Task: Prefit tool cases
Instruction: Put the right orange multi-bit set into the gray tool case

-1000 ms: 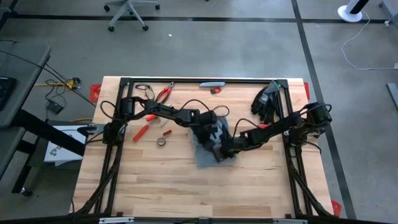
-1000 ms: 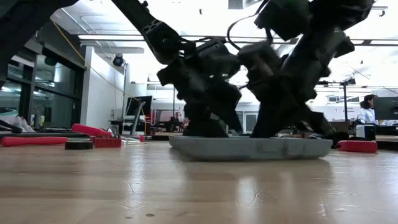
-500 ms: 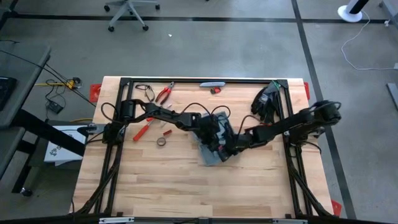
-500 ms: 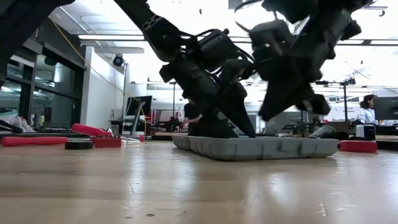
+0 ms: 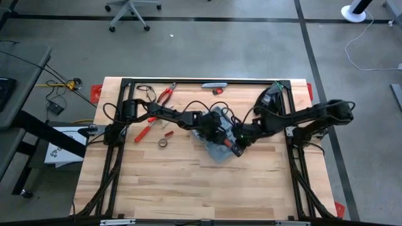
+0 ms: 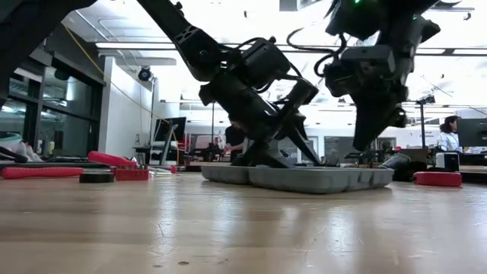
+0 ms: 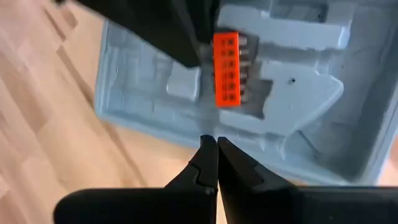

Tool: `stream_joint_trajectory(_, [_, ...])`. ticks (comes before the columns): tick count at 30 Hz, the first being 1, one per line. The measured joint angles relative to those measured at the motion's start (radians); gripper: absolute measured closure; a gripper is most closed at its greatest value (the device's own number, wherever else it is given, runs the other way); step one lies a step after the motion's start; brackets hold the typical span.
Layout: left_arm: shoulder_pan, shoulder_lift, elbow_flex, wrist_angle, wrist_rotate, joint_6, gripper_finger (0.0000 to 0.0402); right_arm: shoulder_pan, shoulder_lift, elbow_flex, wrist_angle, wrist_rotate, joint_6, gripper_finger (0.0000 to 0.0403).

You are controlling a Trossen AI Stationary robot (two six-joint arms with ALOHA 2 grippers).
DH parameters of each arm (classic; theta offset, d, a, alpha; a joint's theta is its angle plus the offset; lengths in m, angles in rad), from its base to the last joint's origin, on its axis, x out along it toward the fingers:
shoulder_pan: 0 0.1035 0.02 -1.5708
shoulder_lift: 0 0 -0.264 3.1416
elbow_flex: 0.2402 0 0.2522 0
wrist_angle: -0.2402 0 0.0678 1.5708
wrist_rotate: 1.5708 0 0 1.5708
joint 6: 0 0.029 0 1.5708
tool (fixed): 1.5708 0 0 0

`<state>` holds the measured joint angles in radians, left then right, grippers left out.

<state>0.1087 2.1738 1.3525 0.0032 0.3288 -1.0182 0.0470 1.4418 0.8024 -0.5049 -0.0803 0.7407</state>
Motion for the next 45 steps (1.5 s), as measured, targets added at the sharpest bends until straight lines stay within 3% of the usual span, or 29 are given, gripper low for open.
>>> stream_joint_trajectory(7, [-0.003,0.000,0.000,0.002,-0.023,-0.052,0.0266,-0.148,0.000,0.000,-0.005,-0.101,-0.202,0.0403])
stream_joint_trajectory(14, [-0.040,0.002,-0.003,0.130,0.061,-0.123,0.0266,-0.280,0.000,0.000,-0.059,-0.137,-0.374,0.0403])
stream_joint_trajectory(20, [-0.090,-0.057,-0.002,0.142,-0.060,-0.096,0.0266,-0.368,-0.003,-0.050,-0.029,-0.200,-0.432,0.0403])
stream_joint_trajectory(26, [-0.140,-0.126,-0.002,0.011,-0.132,-0.081,0.0266,-0.421,-0.035,-0.170,-0.012,-0.279,-0.450,0.0403])
stream_joint_trajectory(32, [-0.196,-0.144,0.000,-0.182,-0.152,-0.074,0.0266,-0.441,-0.145,-0.229,-0.006,-0.277,-0.442,0.0403])
stream_joint_trajectory(38, [-0.214,-0.134,0.000,-0.396,-0.307,-0.054,0.0266,-0.442,-0.169,-0.278,-0.015,-0.281,-0.393,0.0403])
stream_joint_trajectory(40, [-0.207,-0.134,0.000,-0.433,-0.371,-0.053,0.0266,-0.426,-0.168,-0.299,-0.001,-0.306,-0.373,0.0403])
stream_joint_trajectory(45, [-0.170,-0.134,0.000,-0.454,-0.421,-0.022,0.0266,-0.357,-0.168,-0.338,0.069,-0.376,-0.290,0.0403])
